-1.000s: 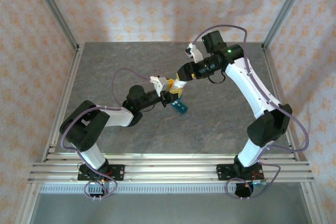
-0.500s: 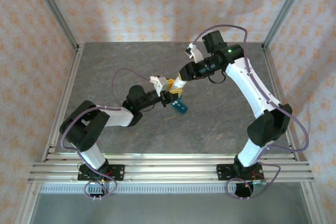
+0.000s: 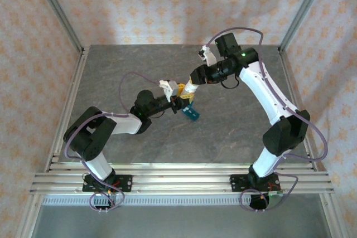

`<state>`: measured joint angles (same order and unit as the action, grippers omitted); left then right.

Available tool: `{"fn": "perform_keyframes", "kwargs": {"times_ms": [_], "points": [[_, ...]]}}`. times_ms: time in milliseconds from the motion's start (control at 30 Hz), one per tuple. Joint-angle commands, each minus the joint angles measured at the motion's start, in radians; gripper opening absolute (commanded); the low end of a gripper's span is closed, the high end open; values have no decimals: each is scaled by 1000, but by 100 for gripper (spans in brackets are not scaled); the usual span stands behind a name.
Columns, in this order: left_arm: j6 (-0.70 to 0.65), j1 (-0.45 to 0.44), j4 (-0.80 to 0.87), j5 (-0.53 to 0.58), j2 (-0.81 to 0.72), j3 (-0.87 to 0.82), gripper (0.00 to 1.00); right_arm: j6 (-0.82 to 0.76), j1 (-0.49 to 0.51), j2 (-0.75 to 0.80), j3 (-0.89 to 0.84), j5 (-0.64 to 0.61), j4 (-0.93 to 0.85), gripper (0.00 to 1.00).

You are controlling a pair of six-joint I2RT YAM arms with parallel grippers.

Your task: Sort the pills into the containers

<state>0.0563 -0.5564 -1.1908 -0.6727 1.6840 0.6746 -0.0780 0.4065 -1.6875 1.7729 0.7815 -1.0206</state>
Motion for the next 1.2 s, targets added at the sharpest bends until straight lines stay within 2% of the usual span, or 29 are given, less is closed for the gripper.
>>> {"fn": "perform_keyframes", "kwargs": {"times_ms": [0,133,267,700,933,1167], "points": [[2,-10,-75,-10,-1,50,0,25,7,33,17,-26,5,59],[-1,-11,-74,-11,-1,48,0,24,7,46,51,-66,-4,69],[-2,-10,-75,-10,1,47,0,20,8,50,69,-100,-4,74],[0,-8,-66,-14,-5,81,0,9,5,2,160,-131,-19,77],[-6,18,-58,-34,-25,91,0,-46,5,-50,268,-101,-74,80],[-4,41,-70,-56,-22,95,0,-87,6,-82,298,-73,-108,82]]}}
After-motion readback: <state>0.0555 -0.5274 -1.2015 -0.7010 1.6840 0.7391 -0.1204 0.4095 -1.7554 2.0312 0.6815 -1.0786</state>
